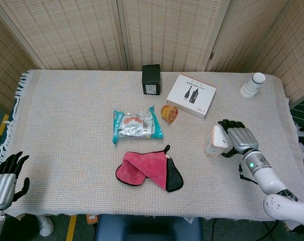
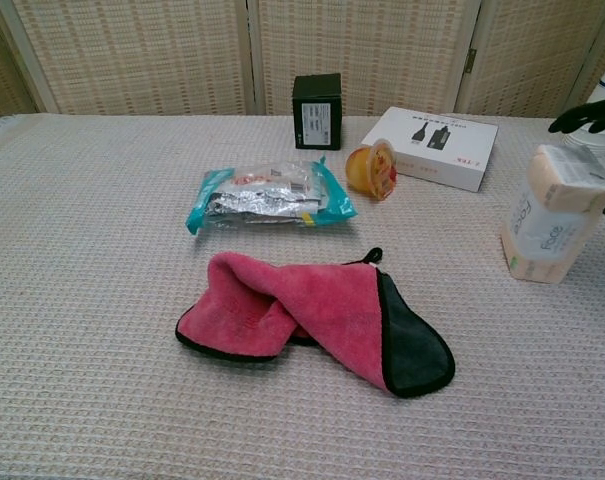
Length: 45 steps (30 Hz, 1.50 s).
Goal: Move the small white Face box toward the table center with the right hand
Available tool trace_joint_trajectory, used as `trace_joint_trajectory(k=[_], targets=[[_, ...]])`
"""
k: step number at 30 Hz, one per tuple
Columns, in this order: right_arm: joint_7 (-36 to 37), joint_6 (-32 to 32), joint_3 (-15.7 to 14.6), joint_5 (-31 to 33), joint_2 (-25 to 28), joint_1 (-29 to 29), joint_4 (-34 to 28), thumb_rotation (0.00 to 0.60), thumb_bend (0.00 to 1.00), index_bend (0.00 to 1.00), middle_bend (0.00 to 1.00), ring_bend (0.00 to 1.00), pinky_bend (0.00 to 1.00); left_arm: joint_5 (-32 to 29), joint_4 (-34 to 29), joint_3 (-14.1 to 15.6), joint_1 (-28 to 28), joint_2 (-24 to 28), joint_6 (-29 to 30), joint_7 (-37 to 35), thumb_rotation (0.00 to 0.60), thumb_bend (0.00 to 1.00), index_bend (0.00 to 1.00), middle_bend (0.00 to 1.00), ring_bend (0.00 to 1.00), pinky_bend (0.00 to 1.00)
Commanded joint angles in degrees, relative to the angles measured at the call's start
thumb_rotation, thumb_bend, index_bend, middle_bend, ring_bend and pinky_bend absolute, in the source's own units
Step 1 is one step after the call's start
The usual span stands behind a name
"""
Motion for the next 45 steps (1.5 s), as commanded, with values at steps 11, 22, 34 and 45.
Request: trace_joint_trajectory(k=[11,22,34,45], targets=[[-8.9,2.0,-2.5,14.1,-1.7,8.0,-1.4,0.600,0.15,0.00,0.08,0.00,0.00,0.2,0.3,0.0,0.0,0.0,0.0,-0.4,0.600,0.51,0.12,0.00,0.00,0.13],[-8.6,2.5,-2.2,16.2,-1.0,8.5,-0.4,0.600,0.15,0.02,0.12,0.00,0.00,0.2,0.3,0.1,-0.1,-0.2,-0.1,-0.1,0.600,0.51,0.12,0.00,0.00,0.13],[-8.5,0.8,-2.0,17.1,-2.3,9.3,1.7,0.600,0.18,0.08,0.17,0.00,0.00,0.0,0.4,0.1,-0.2,-0.5,-0.4,0.3,0.600,0.51,0.12,0.00,0.00,0.13],[-7.7,1.5,-1.8,15.4,-2.5,8.8,2.1,0.600,0.25,0.23,0.25,0.03,0.00,0.2,0.4,0.2,-0.2,-0.5,-0.4,0.3,0.600,0.51,0.12,0.00,0.00,0.13]])
